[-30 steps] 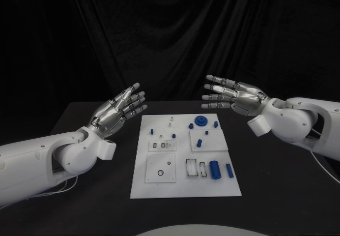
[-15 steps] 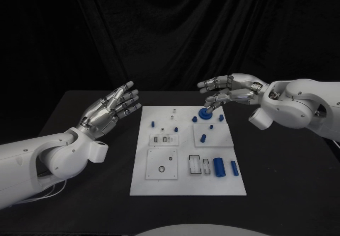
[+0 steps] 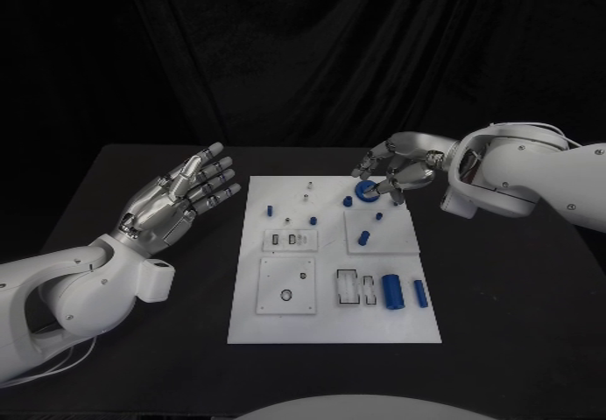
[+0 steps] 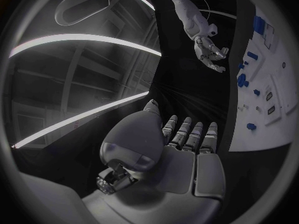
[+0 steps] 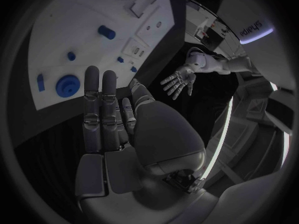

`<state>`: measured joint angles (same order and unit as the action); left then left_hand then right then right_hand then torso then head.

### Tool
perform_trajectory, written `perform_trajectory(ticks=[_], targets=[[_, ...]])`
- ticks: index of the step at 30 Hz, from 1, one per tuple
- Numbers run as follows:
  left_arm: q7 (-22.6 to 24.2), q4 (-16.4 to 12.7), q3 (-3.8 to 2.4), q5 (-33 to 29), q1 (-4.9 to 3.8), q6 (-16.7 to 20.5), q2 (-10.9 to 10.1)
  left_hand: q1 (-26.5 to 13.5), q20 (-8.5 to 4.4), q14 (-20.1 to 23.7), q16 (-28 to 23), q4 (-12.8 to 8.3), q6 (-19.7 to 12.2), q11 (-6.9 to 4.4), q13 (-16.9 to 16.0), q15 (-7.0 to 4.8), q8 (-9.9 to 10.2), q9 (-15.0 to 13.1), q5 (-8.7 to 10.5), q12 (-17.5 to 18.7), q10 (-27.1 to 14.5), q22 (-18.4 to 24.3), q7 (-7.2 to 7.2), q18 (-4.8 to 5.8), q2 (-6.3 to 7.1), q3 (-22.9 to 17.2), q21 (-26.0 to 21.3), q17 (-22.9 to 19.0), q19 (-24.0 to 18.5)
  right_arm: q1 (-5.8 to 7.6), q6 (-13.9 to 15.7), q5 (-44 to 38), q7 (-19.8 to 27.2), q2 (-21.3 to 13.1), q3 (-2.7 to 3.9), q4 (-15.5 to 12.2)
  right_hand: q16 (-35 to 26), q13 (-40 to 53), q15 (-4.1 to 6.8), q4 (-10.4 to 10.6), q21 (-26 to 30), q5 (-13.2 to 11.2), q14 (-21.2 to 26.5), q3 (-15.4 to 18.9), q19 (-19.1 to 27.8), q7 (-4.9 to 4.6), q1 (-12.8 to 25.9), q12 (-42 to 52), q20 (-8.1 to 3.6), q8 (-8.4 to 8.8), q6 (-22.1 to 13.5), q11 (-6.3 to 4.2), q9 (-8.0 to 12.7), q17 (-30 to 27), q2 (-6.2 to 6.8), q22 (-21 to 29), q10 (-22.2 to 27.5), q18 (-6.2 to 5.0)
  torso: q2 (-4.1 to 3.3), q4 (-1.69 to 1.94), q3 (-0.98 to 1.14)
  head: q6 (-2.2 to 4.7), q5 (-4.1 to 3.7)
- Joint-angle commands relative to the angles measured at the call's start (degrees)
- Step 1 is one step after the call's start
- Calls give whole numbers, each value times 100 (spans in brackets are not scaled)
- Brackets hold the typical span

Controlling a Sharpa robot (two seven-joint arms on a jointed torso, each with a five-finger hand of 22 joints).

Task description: Assemble the parts on the task board

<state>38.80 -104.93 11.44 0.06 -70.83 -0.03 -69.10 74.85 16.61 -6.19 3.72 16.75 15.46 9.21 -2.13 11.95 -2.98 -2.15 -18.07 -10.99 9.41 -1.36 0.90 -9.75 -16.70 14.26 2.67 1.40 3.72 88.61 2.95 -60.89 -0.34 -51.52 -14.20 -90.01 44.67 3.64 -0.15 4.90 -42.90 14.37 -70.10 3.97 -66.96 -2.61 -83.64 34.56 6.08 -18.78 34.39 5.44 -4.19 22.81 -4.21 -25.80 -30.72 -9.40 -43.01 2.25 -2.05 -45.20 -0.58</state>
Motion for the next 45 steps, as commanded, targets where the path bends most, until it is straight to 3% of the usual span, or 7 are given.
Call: perform_trajectory(ticks=[1,3,6,10,15,32,45], targets=[[758,-98,-27,91,-24,25,-37,49,24,-23,27,3,-21,5,3,49,0,5,-40,21,-23,-4,-8,82,-6,-39,34,3,29,23,676,-2024,-488,10,5,-66,642,6,35,110,-884,133,50,-135,-172,10,-17,-197,-29,77,108,-20,0,501,140,-1056,-262,61,-136,1,-16,-9,-4],[757,-119,-39,122,-26,33,-52,57,22,-43,40,1,-12,8,0,59,0,4,-56,10,-6,-7,-9,99,-5,-54,43,6,40,30,803,-2523,-561,21,5,-91,1630,3,93,162,-1905,378,-286,-344,-461,61,-66,-377,-64,142,288,-71,-26,1715,241,-2329,-541,210,-188,13,-33,-15,5],[747,-117,-48,145,-29,33,-57,71,22,-64,54,-3,-3,13,-1,71,1,3,-78,3,9,-9,-8,115,-2,-69,49,9,48,35,941,-3073,-638,41,5,-108,2124,6,121,184,-2491,547,-526,-555,-633,101,-127,-530,-93,285,492,-102,-80,2390,349,-3102,-775,301,-289,52,-66,73,-34],[740,-110,-54,196,-31,35,-72,213,19,-96,78,-24,-1,30,2,128,18,5,-280,30,7,-8,-39,192,13,-160,58,12,54,37,1072,-3575,-686,96,5,-99,2452,4,151,238,-2887,548,-727,-800,-764,142,-141,-723,-112,467,642,-131,-128,2887,480,-3650,-1025,367,-416,104,-125,182,-67],[721,-76,-56,490,-31,45,-91,301,26,-171,125,-30,13,16,5,176,25,3,-367,64,-11,-15,-25,234,74,-141,83,24,86,34,1117,-3879,-708,168,5,-74,3151,10,184,356,-3249,87,-1217,-963,-979,137,-46,-898,-140,635,775,-149,-190,4017,647,-4177,-1362,444,-489,95,-150,238,-71],[701,-18,-55,548,-32,26,-41,144,34,-250,165,6,92,3,8,225,21,-7,-245,109,-32,-39,-116,307,4,-57,159,29,194,3,929,-4057,-703,263,4,1,3316,20,222,456,-3332,-97,-1396,-939,-1085,152,97,-1048,-176,796,776,-164,-228,4303,798,-4292,-1567,448,-558,168,-122,274,-154],[658,15,-54,506,-32,-2,16,174,27,-266,173,-5,94,5,8,224,23,-6,-300,114,-36,-37,-136,316,0,-86,158,32,193,-71,713,-4062,-568,229,4,-10,3345,29,229,480,-3356,-77,-1431,-978,-1120,130,107,-1139,-184,786,971,-178,-295,4393,812,-4361,-1704,459,-482,174,-140,302,-202]])
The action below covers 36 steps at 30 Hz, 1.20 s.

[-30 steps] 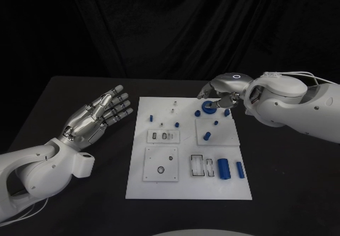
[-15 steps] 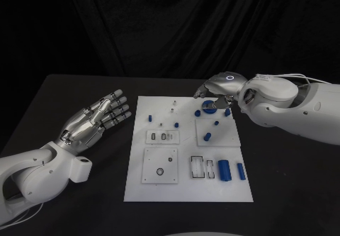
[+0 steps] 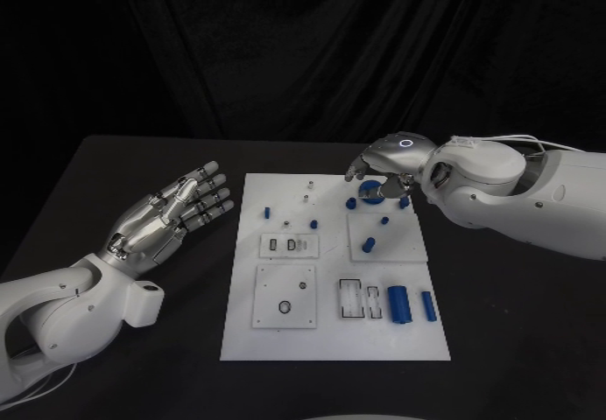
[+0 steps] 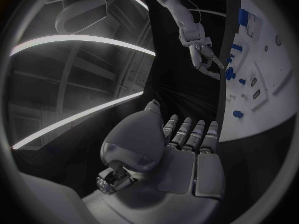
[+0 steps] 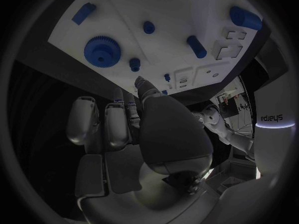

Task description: Assemble the parts on the task board

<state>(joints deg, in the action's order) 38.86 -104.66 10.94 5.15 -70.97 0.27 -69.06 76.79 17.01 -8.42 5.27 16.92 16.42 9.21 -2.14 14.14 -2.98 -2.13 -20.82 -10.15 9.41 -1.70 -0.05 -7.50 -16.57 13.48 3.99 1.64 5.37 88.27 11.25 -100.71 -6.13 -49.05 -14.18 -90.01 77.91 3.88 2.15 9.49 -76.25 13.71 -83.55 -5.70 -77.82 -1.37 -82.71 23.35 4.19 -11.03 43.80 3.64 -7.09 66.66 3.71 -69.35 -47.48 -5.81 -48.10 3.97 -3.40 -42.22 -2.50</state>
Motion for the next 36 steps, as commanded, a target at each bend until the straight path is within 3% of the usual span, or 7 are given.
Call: perform_trajectory(ticks=[1,5,12,20,24,29,36], targets=[[649,-14,-4,-9,-18,-34,15,-20,-12,-44,18,-22,-2,5,9,6,23,-8,-26,30,-36,-3,-40,91,-13,-8,26,8,28,-42,-118,-81,13,-20,3,-9,23,6,-2,21,-25,-12,-87,-12,-39,6,13,-19,5,11,32,3,-5,13,20,-14,-32,101,28,3,-5,0,-5],[639,-5,-2,-35,-17,-53,38,13,-11,-61,28,-29,-4,19,9,17,26,-7,-54,31,-36,-3,-53,98,-9,-31,28,11,30,-116,-92,-81,36,-6,3,40,23,8,-3,21,-28,-6,-90,-24,-43,-5,4,-26,5,18,43,11,-11,16,14,-23,-63,103,47,-8,-16,-35,9],[629,7,3,-47,-17,-72,54,40,-11,-91,46,-31,-8,26,8,26,29,-6,-76,29,-34,-2,-54,104,-10,-51,29,16,32,-211,-9,-81,81,68,3,144,36,8,-9,18,-39,46,-103,-51,-56,-23,-18,-54,9,28,79,23,-24,46,13,-49,-116,107,67,4,-29,-61,3],[597,34,12,-50,-17,-92,67,63,-10,-129,70,-31,-18,34,7,39,34,-4,-88,32,-36,-3,-54,112,-9,-69,34,22,39,-305,107,-82,164,192,3,283,35,6,-17,27,-45,103,-106,-84,-64,-35,-30,-85,14,50,91,38,-32,50,-2,-67,-166,110,90,0,-29,-105,12],[569,63,23,-50,-16,-126,93,82,-9,-148,82,-33,-28,40,8,49,38,-2,-100,37,-40,-2,-51,120,-8,-84,36,25,41,-355,194,-82,209,264,3,373,40,-1,-29,32,-44,174,-111,-128,-64,5,-49,-138,23,92,74,55,-33,67,-16,-77,-195,111,101,7,-29,-120,1],[549,82,29,-50,-16,-156,123,125,-8,-175,100,-41,-38,54,9,71,44,-1,-133,45,-49,-2,-56,139,-4,-112,38,28,46,-407,264,-82,255,362,3,503,45,-8,-48,41,-50,253,-113,-238,-69,164,-95,-254,42,125,156,78,-54,92,-32,-116,-256,114,113,-4,-31,-120,-3],[526,106,35,-50,-16,-192,161,189,-7,-218,131,-53,-36,74,9,97,48,-2,-182,49,-52,-2,-72,167,3,-148,45,33,57,-473,300,-82,315,461,3,643,50,-9,-53,60,-61,321,-115,-387,-78,149,-142,-362,51,90,405,83,-107,117,-25,-164,-370,119,121,-7,-27,-115,4]])
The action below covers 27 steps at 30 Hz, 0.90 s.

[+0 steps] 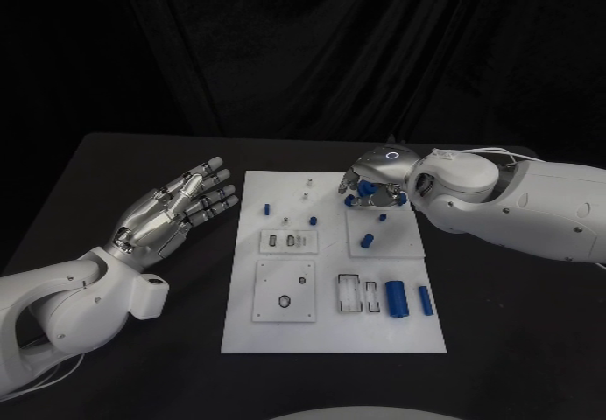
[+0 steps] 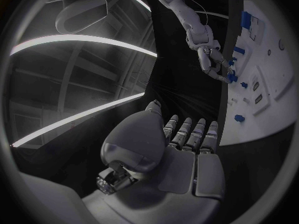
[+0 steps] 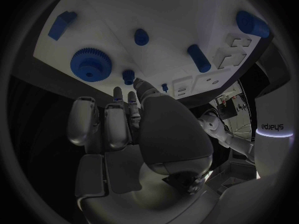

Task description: Assemble the parts on the task board

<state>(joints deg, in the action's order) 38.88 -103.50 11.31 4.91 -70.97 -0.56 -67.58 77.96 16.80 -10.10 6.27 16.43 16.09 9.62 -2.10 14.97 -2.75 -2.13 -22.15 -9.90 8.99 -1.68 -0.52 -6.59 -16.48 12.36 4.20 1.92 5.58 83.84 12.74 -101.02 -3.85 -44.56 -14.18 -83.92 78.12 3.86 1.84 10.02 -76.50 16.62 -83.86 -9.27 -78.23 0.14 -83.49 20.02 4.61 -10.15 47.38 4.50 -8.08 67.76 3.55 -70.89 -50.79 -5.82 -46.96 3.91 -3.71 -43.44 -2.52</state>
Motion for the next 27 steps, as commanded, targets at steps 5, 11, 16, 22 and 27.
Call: perform_trajectory(ticks=[5,11,16,22,27], targets=[[518,-18,1,-26,-16,-123,27,107,12,-60,40,-13,15,31,5,19,23,-5,-78,29,-14,-3,-25,87,5,-47,27,6,41,-70,143,-51,105,44,3,96,30,-7,-25,20,-48,52,-85,-85,-47,-38,-67,-72,11,-2,130,1,-30,17,14,-39,-93,124,14,5,-4,2,3],[511,3,4,-26,-16,-133,41,139,12,-63,44,-18,14,31,6,26,24,-5,-110,35,-21,-2,-28,97,9,-58,27,6,43,-88,127,-51,113,85,4,161,24,-3,-28,36,-47,71,-83,-140,-46,-66,-65,-105,14,-6,207,3,-58,13,36,-52,-175,124,17,3,-4,-21,-9],[502,8,6,-26,-16,-144,50,153,12,-70,49,-21,20,32,5,29,24,-6,-126,33,-19,-3,-31,101,11,-63,31,7,48,-96,108,-51,117,108,4,193,20,1,-31,56,-49,76,-82,-182,-49,-92,-52,-126,17,16,218,5,-73,12,55,-67,-268,126,20,8,-10,-29,-9],[493,22,11,-26,-15,-152,57,177,11,-70,50,-26,21,34,6,35,24,-6,-148,40,-26,-3,-36,107,12,-72,32,6,51,-133,114,-51,138,191,4,309,32,0,-19,44,-72,118,-88,-299,-68,-119,-105,-179,12,-3,320,-19,-126,45,42,-118,-386,134,29,-5,-6,-55,-26],[477,24,13,-26,-15,-170,71,307,10,-81,64,-69,91,48,3,50,12,-16,-282,34,-17,0,-88,133,22,-122,36,8,63,-191,148,-51,165,268,4,454,34,5,5,14,-85,203,-91,-423,-80,-144,-157,-225,-8,-36,426,-55,-202,60,51,-158,-550,139,33,-2,-8,-73,-16]])
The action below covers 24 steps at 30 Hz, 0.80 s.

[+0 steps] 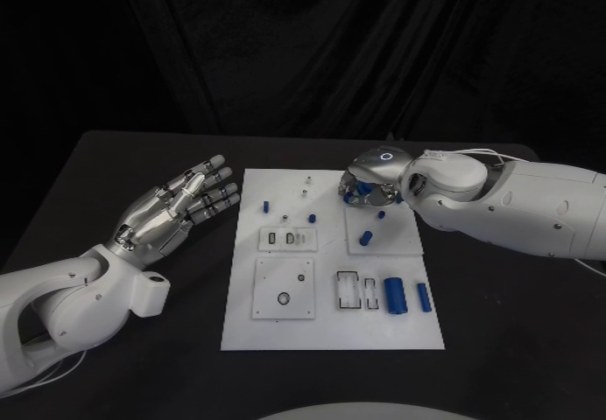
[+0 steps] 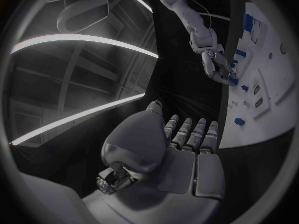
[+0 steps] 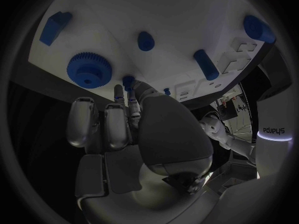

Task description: Assemble the parts on the task board

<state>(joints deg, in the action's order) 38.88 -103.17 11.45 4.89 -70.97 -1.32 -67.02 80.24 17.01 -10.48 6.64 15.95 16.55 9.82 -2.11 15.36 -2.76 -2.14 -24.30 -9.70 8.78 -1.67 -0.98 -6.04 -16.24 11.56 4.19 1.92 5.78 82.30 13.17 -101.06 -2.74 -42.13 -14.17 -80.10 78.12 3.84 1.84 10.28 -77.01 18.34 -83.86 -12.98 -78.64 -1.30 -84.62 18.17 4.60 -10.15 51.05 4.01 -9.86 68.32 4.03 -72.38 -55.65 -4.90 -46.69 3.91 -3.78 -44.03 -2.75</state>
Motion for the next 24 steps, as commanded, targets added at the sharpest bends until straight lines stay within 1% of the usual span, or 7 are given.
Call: perform_trajectory(ticks=[1,4,8,14,17,21,24], targets=[[468,-7,0,-23,-15,-99,17,79,-11,-43,27,-20,45,27,4,11,12,-14,-67,14,4,-1,-42,78,-1,-42,37,9,42,-53,120,-42,64,39,3,105,36,11,17,-26,-34,56,-92,-93,-39,-19,-60,-45,-18,-53,99,-25,-57,10,9,-17,-146,48,6,-1,-1,-15,10],[451,-3,4,-23,-15,-111,19,137,-10,-67,44,-45,86,36,4,20,3,-19,-139,14,6,0,-77,88,6,-64,37,13,47,-86,164,47,100,57,3,169,36,38,62,-72,-39,104,-97,-187,-45,-89,-86,-31,-56,-98,187,-90,-164,25,33,-46,-442,50,9,-2,0,-28,35],[433,9,8,-23,-15,-122,18,173,-10,-84,57,-62,135,41,4,29,-7,-25,-180,16,6,1,-109,95,11,-77,38,15,50,-110,235,180,153,51,3,203,37,51,72,-106,-44,148,-101,-240,-50,-141,-95,-42,-75,-144,265,-107,-252,38,44,-68,-600,54,15,-7,-5,-48,63],[411,37,15,-23,-15,-149,17,217,-11,-99,69,-82,246,48,3,40,-34,-40,-229,16,8,3,-180,106,14,-94,37,17,53,-123,527,254,264,25,4,172,52,81,94,-193,-62,177,-112,-299,-67,-229,-131,-52,-94,-254,429,-156,-424,81,49,-119,-823,62,13,24,-3,-45,29],[407,35,18,-23,-15,-151,-1,234,-11,-102,73,-91,278,51,3,44,-42,-43,-251,20,4,4,-208,110,14,-102,36,17,54,-123,726,266,302,-11,5,104,75,96,102,-235,-88,211,-125,-327,-90,-253,-160,-51,-102,-266,437,-176,-477,127,46,-162,-890,71,14,21,-1,-31,29],[408,39,19,-23,-14,-144,-17,239,-12,-102,73,-94,303,51,3,45,-48,-47,-257,21,4,3,-217,111,15,-104,37,17,56,-73,836,320,291,-29,12,22,88,103,138,-282,-103,157,-134,-349,-105,-342,-175,-108,-133,-345,557,-197,-604,162,35,-201,-902,76,16,6,-5,-25,56],[404,53,20,-23,-14,-142,-11,246,-12,-102,74,-98,324,50,3,45,-53,-49,-268,22,3,4,-228,112,16,-107,36,17,56,28,825,523,275,32,16,10,91,108,147,-289,-106,79,-137,-341,-108,-371,-160,-133,-145,-387,625,-202,-673,174,27,-216,-920,79,19,-4,-5,-29,70]])
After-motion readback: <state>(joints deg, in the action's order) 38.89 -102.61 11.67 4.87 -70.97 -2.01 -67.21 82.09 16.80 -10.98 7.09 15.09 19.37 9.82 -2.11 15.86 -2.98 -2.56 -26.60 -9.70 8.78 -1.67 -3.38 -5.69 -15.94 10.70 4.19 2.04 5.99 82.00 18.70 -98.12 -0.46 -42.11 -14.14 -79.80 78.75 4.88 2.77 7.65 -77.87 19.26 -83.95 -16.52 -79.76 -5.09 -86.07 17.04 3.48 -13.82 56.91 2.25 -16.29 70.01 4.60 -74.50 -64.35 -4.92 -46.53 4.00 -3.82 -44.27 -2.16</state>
